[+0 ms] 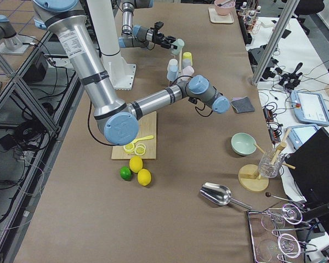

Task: Place cup on cup holder

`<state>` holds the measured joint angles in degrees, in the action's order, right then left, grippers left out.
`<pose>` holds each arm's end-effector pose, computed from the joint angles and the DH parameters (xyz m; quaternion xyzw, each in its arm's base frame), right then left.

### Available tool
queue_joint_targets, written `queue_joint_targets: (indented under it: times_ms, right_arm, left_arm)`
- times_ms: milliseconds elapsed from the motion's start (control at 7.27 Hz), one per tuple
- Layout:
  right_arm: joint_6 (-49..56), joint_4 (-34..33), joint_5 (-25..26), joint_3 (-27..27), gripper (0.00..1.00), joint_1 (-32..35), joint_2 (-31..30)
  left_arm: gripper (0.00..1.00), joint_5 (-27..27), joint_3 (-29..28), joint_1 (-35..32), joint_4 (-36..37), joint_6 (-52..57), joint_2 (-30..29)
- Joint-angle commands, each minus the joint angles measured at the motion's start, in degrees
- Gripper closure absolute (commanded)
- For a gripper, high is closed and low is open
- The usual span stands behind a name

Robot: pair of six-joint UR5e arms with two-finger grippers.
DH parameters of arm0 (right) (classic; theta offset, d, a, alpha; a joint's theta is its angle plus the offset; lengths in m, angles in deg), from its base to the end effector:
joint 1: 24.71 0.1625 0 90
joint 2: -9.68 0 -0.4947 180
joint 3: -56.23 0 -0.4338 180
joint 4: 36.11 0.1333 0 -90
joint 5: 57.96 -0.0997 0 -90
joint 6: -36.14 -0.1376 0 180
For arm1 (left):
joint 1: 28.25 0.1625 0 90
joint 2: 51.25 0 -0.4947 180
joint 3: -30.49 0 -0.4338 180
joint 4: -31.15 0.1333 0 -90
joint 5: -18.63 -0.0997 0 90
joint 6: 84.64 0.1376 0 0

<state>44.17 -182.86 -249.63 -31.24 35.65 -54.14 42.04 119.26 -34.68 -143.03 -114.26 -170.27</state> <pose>-0.3545 -0.6202 0.4636 -0.3160 -0.6963 0.0136 0.6443 0.6041 -0.3293 0.2799 0.6378 0.4093 -0.1934 0.6231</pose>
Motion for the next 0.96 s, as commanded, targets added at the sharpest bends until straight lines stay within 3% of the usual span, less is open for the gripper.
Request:
queue_joint_targets:
  times_ms: [0, 275, 412, 550, 688, 825]
  right_arm:
    - [-10.7, -1.1, 19.3, -2.8, 0.05, 0.4, 0.9]
    - [-10.2, 1.5, 32.4, -3.0, 0.01, 0.4, 0.5]
    - [-10.1, 7.3, 37.6, -3.0, 0.01, 0.2, -0.1]
    - [-8.7, 12.3, 47.3, -3.0, 0.01, -0.1, -0.1]
    - [-4.0, 17.7, 52.0, -3.0, 0.01, 0.0, -0.9]
    - [-0.6, 21.4, 53.5, -3.0, 0.01, 0.7, -1.6]
  left_arm:
    - [0.03, -1.4, 0.3, -0.1, 0.0, 1.1, 0.0]
    - [0.03, -1.4, 2.7, -1.6, 0.1, 2.0, 0.4]
    - [0.03, -0.9, 7.4, -3.7, 0.7, 2.0, 2.5]
    - [0.03, -0.4, 10.2, -7.8, 1.6, 3.6, 3.9]
    - [0.03, 5.2, 10.4, -13.8, 2.9, 5.0, 3.4]
    - [0.03, 8.3, 10.4, -19.9, 3.0, 4.1, 3.4]
